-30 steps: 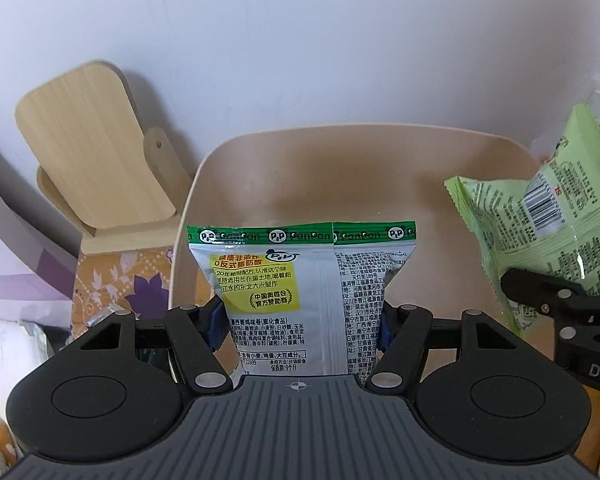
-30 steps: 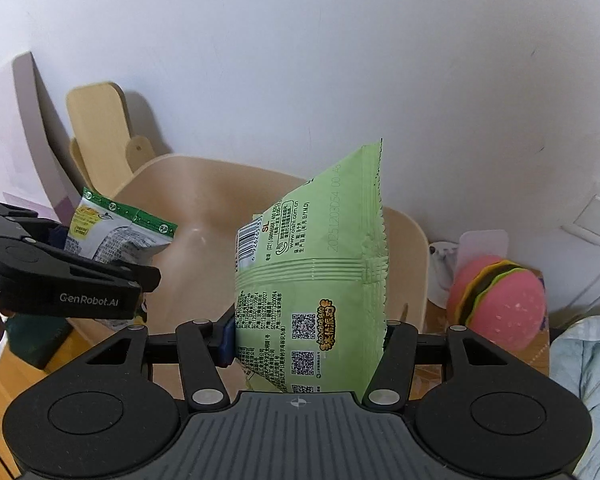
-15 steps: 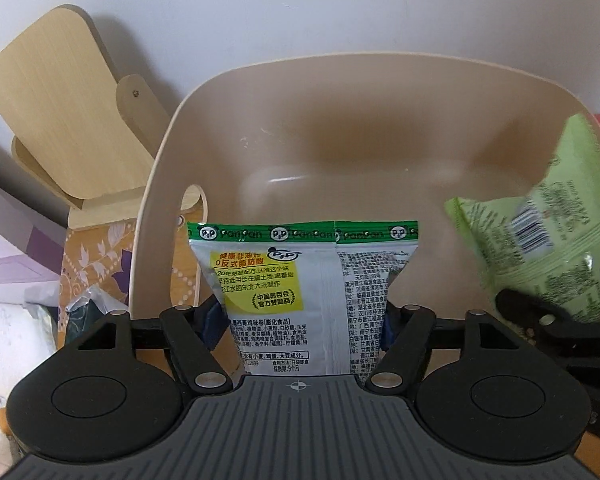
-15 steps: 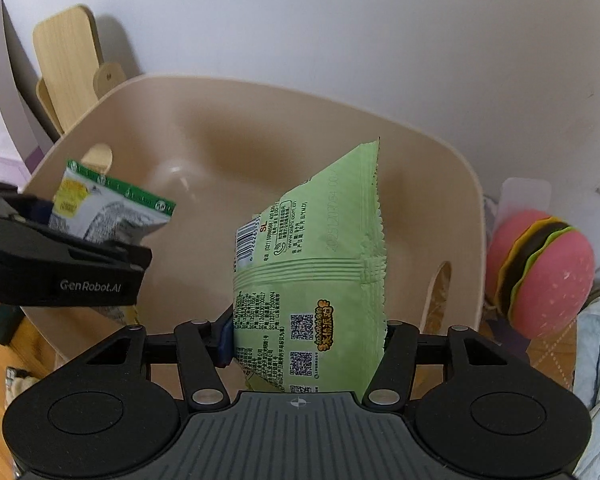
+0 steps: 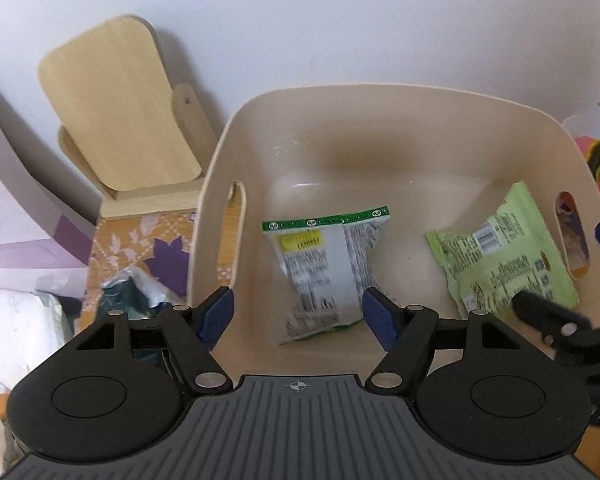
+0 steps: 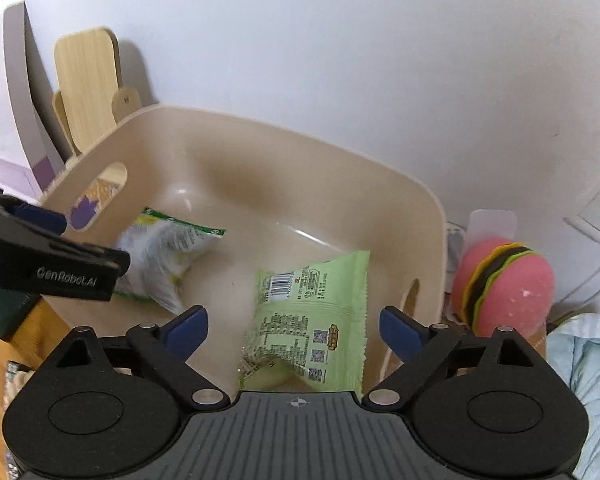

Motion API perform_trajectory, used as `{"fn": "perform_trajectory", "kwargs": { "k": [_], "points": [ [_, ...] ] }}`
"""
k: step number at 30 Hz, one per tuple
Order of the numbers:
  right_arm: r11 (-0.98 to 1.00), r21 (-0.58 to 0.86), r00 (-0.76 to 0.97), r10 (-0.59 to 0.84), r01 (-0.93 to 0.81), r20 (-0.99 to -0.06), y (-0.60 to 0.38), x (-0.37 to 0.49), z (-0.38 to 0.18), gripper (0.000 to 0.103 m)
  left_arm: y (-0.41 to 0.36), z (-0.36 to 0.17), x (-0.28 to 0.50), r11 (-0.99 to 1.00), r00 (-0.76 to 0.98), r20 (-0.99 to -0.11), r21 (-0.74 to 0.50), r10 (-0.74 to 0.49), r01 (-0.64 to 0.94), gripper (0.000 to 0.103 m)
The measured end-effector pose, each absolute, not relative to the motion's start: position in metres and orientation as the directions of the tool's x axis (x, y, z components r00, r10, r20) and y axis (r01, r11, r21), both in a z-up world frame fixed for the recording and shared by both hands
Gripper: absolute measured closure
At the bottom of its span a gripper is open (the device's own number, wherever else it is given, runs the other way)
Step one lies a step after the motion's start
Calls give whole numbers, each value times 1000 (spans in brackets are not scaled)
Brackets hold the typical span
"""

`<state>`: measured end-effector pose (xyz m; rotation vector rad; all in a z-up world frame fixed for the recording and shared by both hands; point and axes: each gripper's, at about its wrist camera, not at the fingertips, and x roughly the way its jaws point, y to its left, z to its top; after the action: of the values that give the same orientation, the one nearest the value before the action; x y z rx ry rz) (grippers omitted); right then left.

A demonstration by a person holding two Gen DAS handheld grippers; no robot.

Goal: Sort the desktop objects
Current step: 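Carry both bags over the beige basket and open both grippers to drop them, then move the left gripper to the pink character box while the right approaches the tissue pack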

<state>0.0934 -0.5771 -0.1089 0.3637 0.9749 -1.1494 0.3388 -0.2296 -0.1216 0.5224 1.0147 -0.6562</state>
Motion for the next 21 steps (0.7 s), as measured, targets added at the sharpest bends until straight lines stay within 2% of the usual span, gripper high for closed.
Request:
{"fn": "perform_trajectory", "kwargs": {
  "k": [11,21],
  "points": [
    [390,-230,90,-650,891,-754,-525,89,-78,2,-190,-92,296,680,425,-868,149,-258,717,27],
    [370,-201,76,-615,907,-785,-463,66,-94,1,-134,-97,256,659,426,-872,176,-240,732,27]
  ]
}}
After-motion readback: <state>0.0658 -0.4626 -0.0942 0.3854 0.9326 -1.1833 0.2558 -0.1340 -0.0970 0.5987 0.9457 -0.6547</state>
